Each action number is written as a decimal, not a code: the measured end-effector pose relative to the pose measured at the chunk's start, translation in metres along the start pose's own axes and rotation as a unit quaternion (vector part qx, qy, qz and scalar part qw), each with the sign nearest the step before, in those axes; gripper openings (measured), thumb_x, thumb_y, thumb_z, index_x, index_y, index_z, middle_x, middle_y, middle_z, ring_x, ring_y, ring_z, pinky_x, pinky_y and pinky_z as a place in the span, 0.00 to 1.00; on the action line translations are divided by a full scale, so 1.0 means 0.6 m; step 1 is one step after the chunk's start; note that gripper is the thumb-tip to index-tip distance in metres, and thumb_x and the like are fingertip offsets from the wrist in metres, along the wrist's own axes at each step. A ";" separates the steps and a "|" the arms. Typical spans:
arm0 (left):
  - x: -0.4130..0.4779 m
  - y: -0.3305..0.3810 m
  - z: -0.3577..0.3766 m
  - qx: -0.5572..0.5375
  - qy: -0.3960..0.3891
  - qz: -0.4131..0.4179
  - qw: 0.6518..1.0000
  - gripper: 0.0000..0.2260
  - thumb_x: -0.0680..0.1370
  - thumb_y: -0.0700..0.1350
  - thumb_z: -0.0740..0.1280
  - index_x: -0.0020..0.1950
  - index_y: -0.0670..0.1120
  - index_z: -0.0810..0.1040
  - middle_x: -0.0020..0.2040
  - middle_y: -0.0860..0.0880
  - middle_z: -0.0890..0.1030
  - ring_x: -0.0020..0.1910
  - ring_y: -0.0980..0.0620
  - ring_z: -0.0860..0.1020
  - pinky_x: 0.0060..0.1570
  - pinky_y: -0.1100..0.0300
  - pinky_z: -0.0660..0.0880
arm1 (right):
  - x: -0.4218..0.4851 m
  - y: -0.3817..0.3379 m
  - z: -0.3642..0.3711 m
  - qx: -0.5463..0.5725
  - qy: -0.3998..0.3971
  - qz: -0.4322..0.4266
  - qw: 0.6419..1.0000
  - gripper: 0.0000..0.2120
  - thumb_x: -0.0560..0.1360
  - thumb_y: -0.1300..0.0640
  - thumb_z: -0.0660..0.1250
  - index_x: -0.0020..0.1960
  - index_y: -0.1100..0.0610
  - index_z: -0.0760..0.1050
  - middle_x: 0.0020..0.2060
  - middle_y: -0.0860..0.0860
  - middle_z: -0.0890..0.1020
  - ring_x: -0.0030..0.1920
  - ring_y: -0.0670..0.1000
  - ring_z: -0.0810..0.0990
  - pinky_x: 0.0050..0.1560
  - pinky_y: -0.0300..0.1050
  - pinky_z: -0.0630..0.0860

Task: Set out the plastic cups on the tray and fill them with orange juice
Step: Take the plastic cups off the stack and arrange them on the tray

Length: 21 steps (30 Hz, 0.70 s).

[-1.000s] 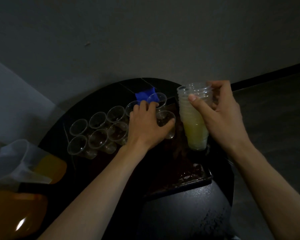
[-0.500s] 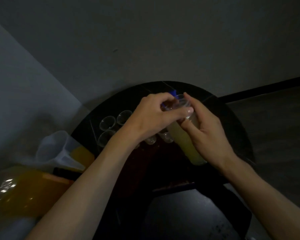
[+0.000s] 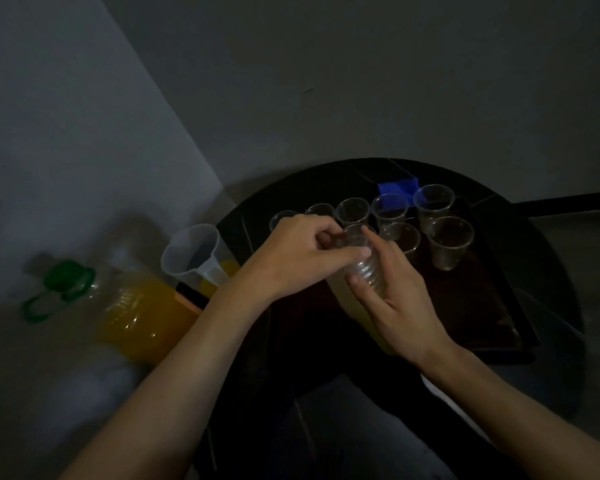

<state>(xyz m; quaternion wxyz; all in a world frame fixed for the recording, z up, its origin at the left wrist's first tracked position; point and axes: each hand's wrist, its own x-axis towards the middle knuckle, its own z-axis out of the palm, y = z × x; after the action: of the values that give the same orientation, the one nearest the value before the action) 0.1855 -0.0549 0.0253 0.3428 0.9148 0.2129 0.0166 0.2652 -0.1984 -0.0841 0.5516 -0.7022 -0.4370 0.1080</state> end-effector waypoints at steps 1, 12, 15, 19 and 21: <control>-0.006 -0.007 -0.003 0.001 0.015 0.000 1.000 0.12 0.75 0.57 0.73 0.53 0.52 0.84 0.43 0.56 0.81 0.41 0.67 0.79 0.37 0.73 0.72 | -0.002 -0.001 0.007 -0.002 -0.002 -0.002 1.000 0.35 0.77 0.35 0.57 0.79 0.49 0.56 0.67 0.41 0.70 0.65 0.38 0.71 0.59 0.34 0.70; -0.058 -0.079 -0.079 -0.053 0.246 0.021 0.968 0.16 0.76 0.59 0.72 0.55 0.48 0.83 0.48 0.51 0.79 0.41 0.61 0.77 0.37 0.72 0.71 | -0.010 0.008 0.017 -0.044 0.006 -0.003 0.999 0.37 0.76 0.34 0.56 0.79 0.51 0.57 0.63 0.42 0.71 0.61 0.33 0.70 0.55 0.26 0.66; -0.073 -0.096 -0.075 -0.050 0.292 0.018 0.955 0.19 0.73 0.60 0.73 0.56 0.48 0.81 0.53 0.52 0.76 0.45 0.58 0.77 0.41 0.68 0.74 | -0.007 0.013 0.008 -0.044 0.021 0.002 0.999 0.37 0.76 0.34 0.56 0.79 0.51 0.57 0.62 0.41 0.71 0.61 0.32 0.70 0.55 0.27 0.66; -0.085 -0.130 -0.025 0.051 0.273 -0.029 0.960 0.23 0.70 0.60 0.75 0.62 0.53 0.76 0.56 0.54 0.74 0.52 0.59 0.76 0.49 0.63 0.76 | -0.003 0.018 0.002 -0.049 0.039 0.007 0.998 0.37 0.75 0.35 0.57 0.79 0.51 0.58 0.61 0.41 0.71 0.60 0.30 0.70 0.53 0.23 0.66; -0.088 -0.147 0.006 0.065 0.253 -0.043 0.964 0.28 0.69 0.61 0.74 0.66 0.54 0.74 0.58 0.55 0.73 0.56 0.58 0.74 0.55 0.60 0.76 | -0.002 0.021 0.001 -0.049 0.046 0.007 0.998 0.37 0.75 0.35 0.57 0.79 0.52 0.59 0.62 0.41 0.71 0.60 0.28 0.69 0.54 0.21 0.65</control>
<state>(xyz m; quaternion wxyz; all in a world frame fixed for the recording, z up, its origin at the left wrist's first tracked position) 0.1046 -0.0190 -0.0272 0.2177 0.8911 0.3326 0.2187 0.2705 -0.1989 -0.0957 0.5355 -0.7353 -0.4113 0.0579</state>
